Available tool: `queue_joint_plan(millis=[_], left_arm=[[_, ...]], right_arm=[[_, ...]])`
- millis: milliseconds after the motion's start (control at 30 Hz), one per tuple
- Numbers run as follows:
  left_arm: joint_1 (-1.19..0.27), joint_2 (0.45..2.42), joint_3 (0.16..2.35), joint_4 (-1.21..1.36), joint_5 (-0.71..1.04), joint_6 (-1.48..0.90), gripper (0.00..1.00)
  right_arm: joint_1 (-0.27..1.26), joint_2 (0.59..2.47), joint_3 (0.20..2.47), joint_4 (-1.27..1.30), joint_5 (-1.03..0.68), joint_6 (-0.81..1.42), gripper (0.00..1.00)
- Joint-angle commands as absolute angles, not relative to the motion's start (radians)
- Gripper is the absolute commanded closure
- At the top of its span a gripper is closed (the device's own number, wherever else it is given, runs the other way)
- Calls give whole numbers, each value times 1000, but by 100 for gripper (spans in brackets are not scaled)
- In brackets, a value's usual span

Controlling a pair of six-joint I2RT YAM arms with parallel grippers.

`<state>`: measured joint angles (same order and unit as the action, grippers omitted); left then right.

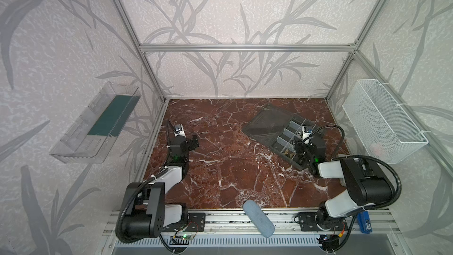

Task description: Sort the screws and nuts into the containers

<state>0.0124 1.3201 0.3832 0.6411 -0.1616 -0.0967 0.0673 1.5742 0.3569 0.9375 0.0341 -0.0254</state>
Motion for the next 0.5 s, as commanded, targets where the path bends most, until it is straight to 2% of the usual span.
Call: queue_joint_plan(millis=[0, 67, 200, 300, 467], left_arm=[[18, 1381, 333, 867, -198, -64, 0], [18, 1445, 306, 963, -182, -58, 1], [17, 1591, 294, 1146, -172, -39, 1], [17, 1539, 344, 955, -211, -73, 1], [18, 1563, 356, 971, -215, -65, 1]], right_arm=[[71, 1583, 349, 1021, 42, -33, 33], [72, 1583, 348, 1022, 42, -32, 0], [72, 1584, 348, 1025, 44, -32, 1], [73, 1584, 347, 1026, 45, -32, 1], [72, 1584, 347, 1026, 44, -31, 1]])
